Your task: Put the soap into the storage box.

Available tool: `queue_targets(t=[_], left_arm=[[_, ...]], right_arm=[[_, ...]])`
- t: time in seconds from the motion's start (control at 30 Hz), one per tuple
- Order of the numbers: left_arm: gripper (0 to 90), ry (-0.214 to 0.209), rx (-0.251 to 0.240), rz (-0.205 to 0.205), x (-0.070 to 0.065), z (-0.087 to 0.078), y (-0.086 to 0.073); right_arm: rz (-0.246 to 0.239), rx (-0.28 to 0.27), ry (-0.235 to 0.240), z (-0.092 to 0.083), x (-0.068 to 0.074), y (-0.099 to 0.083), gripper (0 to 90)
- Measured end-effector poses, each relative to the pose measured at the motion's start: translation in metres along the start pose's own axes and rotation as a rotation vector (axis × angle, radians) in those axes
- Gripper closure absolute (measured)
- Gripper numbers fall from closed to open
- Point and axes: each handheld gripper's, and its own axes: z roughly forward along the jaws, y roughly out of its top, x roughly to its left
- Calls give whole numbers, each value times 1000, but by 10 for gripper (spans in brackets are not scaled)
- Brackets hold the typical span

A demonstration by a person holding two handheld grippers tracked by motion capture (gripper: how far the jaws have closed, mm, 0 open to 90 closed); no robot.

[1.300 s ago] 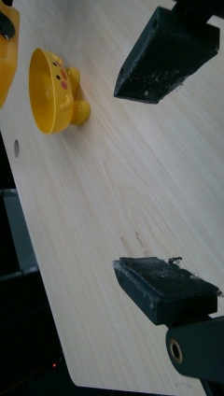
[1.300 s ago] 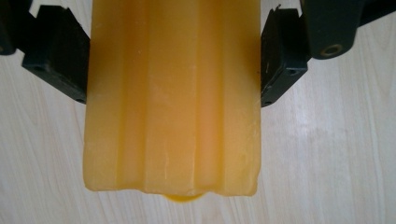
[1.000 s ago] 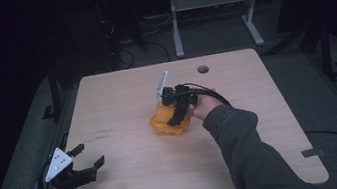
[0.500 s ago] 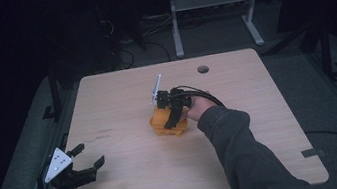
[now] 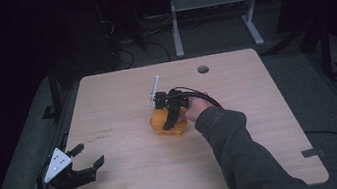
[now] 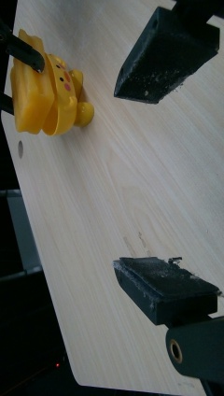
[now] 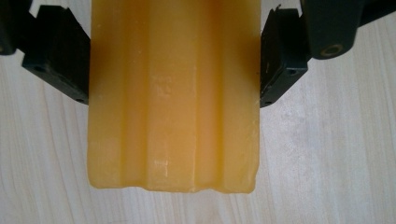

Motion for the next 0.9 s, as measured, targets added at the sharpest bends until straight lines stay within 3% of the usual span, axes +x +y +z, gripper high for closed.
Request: queue_targets(t=[0.2,0.9], left_arm=[[139,0,0,1,0,0,0],[139,-3,0,4,0,0,0]], right_arm=[[3,7,1,4,0,1,203],[50,-44,0,9,-1,-6,189]])
